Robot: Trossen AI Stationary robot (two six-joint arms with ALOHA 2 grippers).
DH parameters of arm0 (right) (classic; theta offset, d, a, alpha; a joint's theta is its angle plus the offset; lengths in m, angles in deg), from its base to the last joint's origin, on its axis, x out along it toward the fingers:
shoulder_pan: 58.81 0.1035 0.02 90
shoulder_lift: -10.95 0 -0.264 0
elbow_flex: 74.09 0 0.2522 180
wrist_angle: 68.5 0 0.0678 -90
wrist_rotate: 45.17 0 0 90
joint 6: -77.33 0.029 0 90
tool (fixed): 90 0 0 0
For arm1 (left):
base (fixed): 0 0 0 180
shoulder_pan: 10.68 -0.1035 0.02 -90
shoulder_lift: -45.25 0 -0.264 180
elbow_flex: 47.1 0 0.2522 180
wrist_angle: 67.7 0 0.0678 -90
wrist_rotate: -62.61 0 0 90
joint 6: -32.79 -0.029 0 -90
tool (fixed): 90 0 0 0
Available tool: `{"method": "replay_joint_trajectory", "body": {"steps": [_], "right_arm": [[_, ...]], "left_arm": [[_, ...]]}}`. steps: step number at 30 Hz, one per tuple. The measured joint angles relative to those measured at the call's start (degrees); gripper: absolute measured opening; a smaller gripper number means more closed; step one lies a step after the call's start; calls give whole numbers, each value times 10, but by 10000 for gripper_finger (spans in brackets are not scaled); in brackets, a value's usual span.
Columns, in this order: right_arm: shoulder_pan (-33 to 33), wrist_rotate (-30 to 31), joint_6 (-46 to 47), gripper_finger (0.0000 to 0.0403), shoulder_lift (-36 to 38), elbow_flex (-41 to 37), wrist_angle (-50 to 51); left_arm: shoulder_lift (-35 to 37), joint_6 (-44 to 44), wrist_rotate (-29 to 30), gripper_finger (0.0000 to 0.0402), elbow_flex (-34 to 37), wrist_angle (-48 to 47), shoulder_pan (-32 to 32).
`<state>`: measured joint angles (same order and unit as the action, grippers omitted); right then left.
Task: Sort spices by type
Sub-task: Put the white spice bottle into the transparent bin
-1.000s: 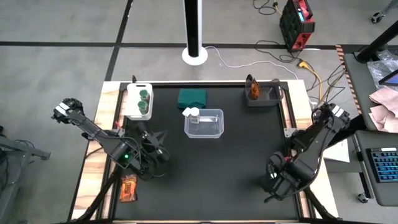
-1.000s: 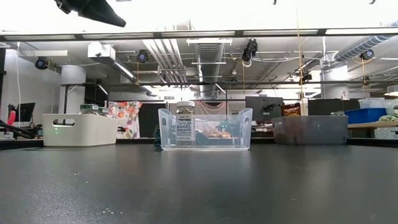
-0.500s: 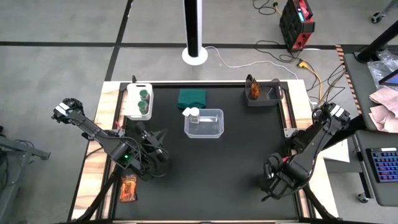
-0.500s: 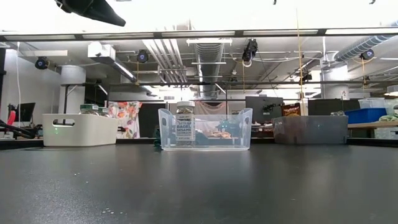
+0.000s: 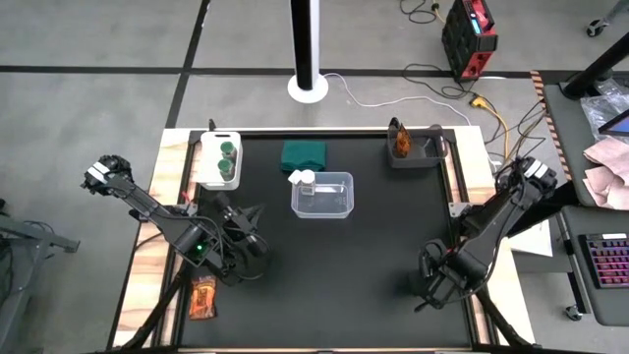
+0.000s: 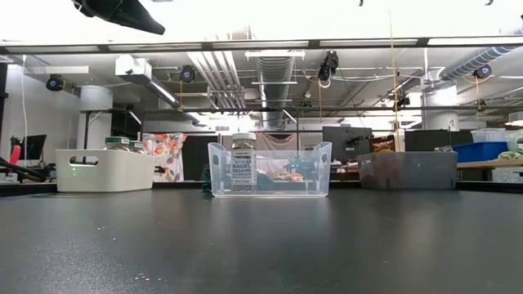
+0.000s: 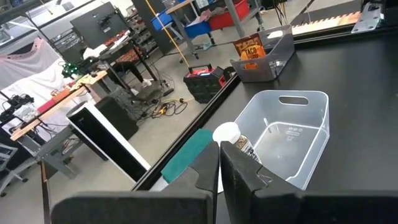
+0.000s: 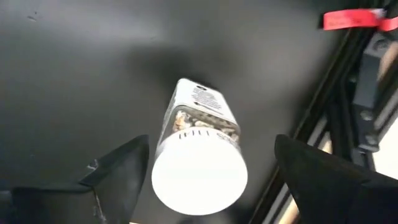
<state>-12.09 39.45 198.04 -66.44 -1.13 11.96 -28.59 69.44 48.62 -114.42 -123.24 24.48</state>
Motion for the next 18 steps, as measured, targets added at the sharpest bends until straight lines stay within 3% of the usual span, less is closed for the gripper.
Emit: {"method": "replay_joint_trajectory", "body": {"steps": [8, 18], "right_arm": [[0, 4, 27, 299, 7, -28, -49], [0, -7, 38, 198, 7, -28, -53]], "left_arm": [[0, 0, 0, 0, 0, 0, 0], [0, 0, 0, 0, 1, 0, 0]]}}
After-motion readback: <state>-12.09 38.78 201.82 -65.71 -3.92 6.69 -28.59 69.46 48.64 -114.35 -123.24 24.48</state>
